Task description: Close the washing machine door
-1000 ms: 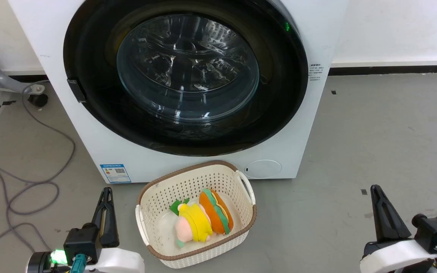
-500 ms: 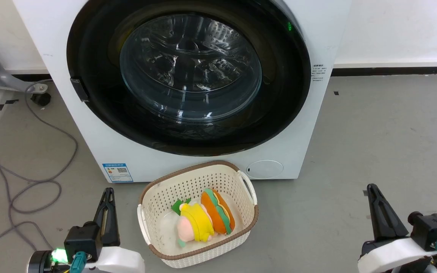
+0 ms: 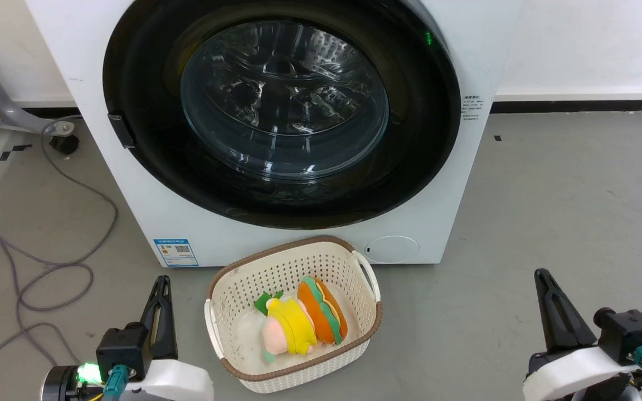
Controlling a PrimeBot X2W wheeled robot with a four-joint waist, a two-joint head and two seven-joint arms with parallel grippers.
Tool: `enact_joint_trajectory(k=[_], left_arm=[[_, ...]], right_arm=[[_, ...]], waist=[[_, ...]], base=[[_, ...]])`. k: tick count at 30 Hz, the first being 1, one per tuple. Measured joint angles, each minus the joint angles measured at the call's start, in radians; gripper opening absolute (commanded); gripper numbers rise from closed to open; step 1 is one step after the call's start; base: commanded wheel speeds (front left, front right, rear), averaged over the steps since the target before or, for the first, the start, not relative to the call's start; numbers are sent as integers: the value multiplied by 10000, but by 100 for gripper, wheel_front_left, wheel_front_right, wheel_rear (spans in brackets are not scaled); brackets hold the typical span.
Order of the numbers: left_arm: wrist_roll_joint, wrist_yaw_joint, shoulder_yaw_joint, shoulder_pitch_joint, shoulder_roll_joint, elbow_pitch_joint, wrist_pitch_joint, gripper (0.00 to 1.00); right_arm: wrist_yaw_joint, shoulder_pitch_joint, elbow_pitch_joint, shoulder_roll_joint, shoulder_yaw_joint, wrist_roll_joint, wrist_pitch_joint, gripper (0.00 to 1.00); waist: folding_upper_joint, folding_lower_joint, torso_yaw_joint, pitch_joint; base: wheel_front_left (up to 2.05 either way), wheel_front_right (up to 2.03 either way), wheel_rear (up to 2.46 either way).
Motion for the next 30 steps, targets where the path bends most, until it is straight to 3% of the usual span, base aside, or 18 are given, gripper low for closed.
enact_joint_trajectory(k=[30], left_arm=[[88, -382, 56, -52, -84, -86, 604, 0]], right_arm=[[0, 4, -430, 0, 232, -278, 596, 0]], waist=[[0, 2, 168, -16]], base=[[0, 0, 0]])
